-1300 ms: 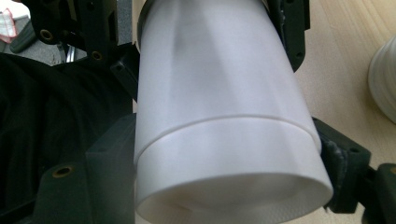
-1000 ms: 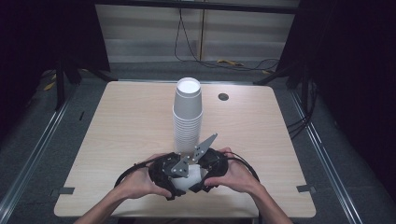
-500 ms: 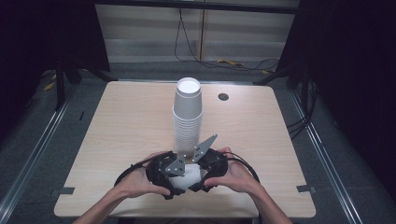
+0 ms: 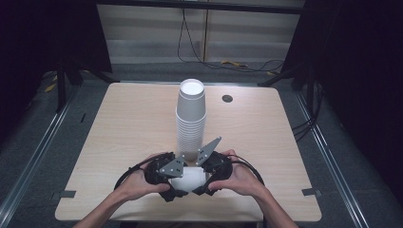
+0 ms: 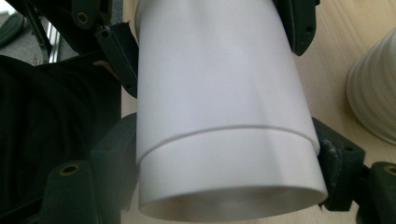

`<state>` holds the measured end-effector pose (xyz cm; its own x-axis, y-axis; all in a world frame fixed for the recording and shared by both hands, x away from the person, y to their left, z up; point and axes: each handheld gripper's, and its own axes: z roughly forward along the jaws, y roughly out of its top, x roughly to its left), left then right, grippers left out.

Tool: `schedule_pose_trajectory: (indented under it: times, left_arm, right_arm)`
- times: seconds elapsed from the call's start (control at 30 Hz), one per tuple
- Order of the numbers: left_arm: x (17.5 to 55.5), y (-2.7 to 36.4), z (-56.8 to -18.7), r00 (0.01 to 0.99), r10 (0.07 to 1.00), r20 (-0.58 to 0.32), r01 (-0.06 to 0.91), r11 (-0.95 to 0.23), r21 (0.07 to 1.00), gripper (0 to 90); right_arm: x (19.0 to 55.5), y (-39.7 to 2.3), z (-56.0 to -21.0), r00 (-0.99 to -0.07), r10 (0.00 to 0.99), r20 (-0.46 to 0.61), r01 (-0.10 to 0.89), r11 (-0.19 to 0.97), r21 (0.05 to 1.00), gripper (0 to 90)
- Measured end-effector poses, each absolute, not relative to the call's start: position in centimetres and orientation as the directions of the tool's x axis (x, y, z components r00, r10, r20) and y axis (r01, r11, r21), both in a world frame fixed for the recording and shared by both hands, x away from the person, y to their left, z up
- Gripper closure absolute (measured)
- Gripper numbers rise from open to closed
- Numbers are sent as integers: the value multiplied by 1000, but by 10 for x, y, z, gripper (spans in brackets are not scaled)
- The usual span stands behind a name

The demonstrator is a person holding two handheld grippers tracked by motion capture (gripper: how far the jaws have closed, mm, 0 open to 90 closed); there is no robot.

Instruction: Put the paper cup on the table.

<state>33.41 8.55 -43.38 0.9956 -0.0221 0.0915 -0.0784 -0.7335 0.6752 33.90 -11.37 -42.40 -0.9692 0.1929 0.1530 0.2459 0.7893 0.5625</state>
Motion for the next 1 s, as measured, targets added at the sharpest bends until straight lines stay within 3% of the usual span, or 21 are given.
schedule_pose_trajectory:
  times: [0.27,0.43,1.0]
  left_arm:
    - [336,90,-431,997,-16,73,-64,-697,714,139]
    - [338,94,-432,1000,6,8,-2,-657,754,143]
    - [337,97,-426,999,45,8,22,-609,793,157]
  right_arm:
    - [338,-115,-422,-970,187,155,242,781,575,234]
    - [337,-116,-422,-969,186,162,246,782,573,234]
    - [340,-121,-429,-964,199,176,264,782,564,232]
